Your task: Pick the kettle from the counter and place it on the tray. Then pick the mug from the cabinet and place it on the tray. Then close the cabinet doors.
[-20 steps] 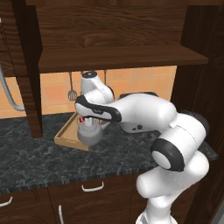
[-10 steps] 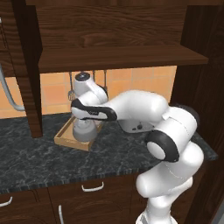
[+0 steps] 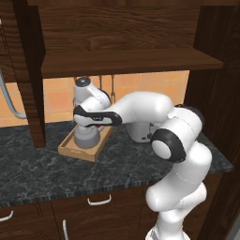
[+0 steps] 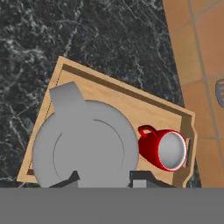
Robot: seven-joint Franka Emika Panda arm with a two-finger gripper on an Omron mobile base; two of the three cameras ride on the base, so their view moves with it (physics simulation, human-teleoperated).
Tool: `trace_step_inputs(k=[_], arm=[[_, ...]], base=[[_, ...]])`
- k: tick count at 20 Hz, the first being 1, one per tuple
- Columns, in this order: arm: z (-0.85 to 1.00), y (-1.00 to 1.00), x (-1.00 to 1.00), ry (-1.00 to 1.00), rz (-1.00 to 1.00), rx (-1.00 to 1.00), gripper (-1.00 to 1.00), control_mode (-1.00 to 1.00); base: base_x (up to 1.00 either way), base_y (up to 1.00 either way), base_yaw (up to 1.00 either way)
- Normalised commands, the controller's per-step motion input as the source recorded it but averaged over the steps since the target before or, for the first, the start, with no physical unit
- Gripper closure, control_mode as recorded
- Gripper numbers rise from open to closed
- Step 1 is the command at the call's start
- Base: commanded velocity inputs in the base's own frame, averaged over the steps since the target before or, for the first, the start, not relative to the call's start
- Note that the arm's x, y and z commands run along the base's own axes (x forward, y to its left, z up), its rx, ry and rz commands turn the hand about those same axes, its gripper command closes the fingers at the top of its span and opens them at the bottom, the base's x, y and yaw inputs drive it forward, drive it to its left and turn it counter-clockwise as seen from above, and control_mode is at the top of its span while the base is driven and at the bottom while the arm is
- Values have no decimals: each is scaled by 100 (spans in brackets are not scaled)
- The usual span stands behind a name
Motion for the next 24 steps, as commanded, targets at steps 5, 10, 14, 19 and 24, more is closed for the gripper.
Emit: trace_step_inputs(k=[5, 10, 14, 19, 24], arm=[[-12, 21, 40, -1, 0, 0, 100, -100], [-22, 11, 30, 0, 0, 0, 100, -100], [-24, 6, 29, 0, 0, 0, 100, -100], [-27, 4, 25, 0, 0, 0, 100, -100], [-29, 1, 9, 0, 0, 0, 100, -100]], base=[[0, 0, 0], [0, 0, 0], [0, 0, 0], [0, 0, 0], [0, 0, 0]])
